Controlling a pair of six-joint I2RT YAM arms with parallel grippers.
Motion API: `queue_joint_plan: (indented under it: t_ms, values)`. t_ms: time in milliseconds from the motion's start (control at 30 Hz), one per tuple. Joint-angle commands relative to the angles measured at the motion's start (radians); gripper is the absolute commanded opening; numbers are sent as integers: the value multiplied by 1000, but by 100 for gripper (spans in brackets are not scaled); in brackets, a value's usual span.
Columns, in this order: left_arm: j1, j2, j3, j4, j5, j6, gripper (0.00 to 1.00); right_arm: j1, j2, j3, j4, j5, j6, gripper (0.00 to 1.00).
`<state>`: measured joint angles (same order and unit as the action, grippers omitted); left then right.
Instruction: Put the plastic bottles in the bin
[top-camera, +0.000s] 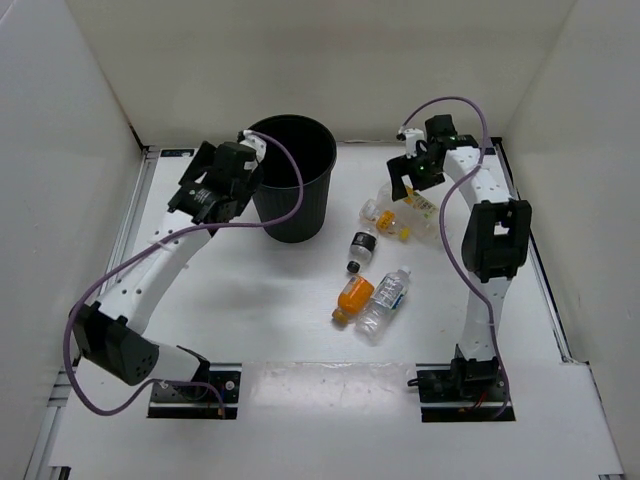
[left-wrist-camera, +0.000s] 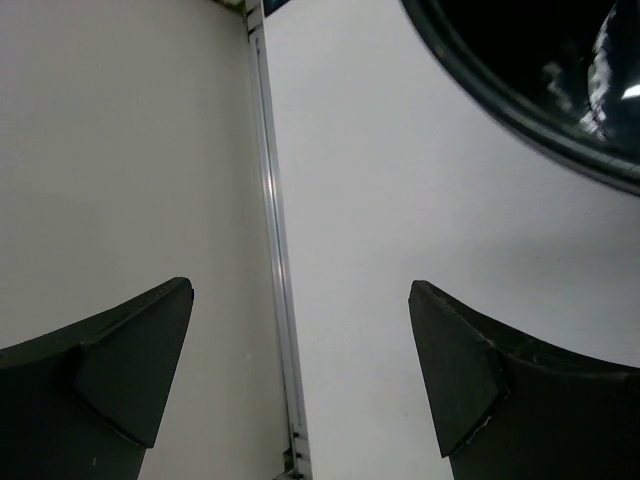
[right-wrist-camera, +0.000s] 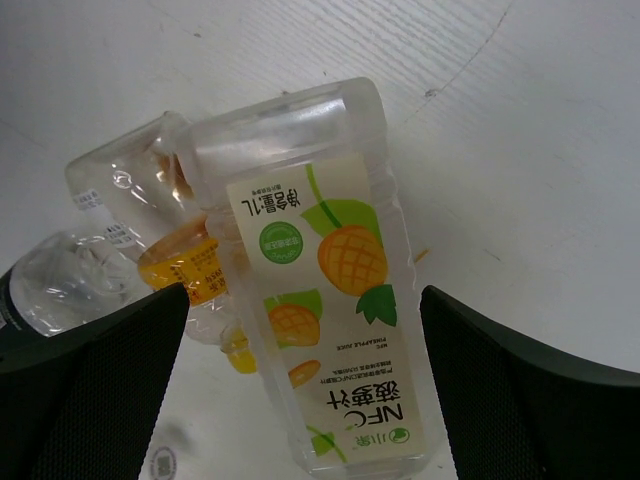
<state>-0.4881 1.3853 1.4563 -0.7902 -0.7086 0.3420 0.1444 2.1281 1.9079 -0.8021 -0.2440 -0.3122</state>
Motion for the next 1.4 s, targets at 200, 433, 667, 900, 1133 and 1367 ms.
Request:
queue_joint_plan:
  t_ms: [200,433,667,900,1133,1367]
  values:
    - [126,-29,53,22,-109,-3,100,61,82,-30,75,244,24,100]
    - [221,-20,1,22,-155,-5,100,61,142,-7,109,434,114,96]
    - [335,-2,39,22,-184,-95,100,70,60,-7,118,439,193,21]
    - [364,-40,7,13,-145,-109,100,70,-98,138,142,572,280,1]
    - [373,-123,-82,-98,121,-202,100,112,-377,140,513,425,539,0]
    - [373,-233,-333,-127,294,-210,99,313,-363,229,845,326,544,4]
